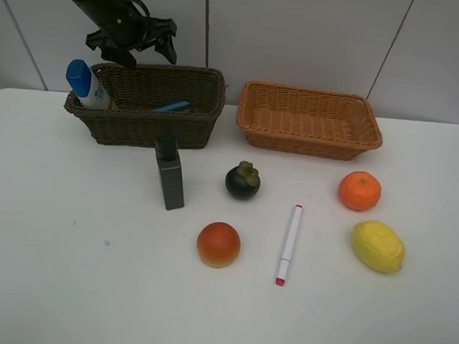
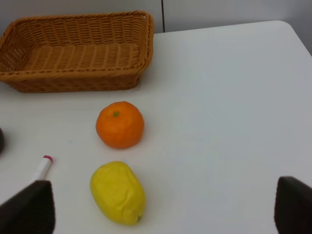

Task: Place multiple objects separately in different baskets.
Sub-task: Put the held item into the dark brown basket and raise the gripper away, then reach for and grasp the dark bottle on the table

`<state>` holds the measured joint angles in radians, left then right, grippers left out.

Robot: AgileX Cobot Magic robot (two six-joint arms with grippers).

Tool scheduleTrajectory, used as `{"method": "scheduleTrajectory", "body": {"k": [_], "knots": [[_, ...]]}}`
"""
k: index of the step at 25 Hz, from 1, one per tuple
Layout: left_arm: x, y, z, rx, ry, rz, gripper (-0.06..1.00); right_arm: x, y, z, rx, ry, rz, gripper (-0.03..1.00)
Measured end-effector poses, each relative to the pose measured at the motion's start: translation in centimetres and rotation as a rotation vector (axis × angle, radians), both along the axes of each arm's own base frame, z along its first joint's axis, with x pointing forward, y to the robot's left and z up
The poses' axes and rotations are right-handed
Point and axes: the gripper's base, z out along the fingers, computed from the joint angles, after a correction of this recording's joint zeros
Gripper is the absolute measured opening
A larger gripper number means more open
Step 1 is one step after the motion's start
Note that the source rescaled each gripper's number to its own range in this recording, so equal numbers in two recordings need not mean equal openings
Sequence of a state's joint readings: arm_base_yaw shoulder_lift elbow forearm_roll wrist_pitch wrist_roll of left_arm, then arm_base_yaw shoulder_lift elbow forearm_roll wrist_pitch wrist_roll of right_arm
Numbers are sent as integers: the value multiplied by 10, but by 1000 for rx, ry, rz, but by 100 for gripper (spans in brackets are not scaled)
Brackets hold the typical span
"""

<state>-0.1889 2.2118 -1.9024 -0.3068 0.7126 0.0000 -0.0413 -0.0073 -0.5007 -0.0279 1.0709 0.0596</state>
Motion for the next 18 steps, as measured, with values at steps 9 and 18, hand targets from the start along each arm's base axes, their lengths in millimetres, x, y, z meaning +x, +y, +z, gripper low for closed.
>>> {"method": "scheduleTrajectory", "body": {"k": [9,18], "knots": [[-54,-3,91,-29,238,-13,100,0,0,0,0,0,0,100],[-113,-68,61,51,409,-119,100,0,0,0,0,0,0,100]]}}
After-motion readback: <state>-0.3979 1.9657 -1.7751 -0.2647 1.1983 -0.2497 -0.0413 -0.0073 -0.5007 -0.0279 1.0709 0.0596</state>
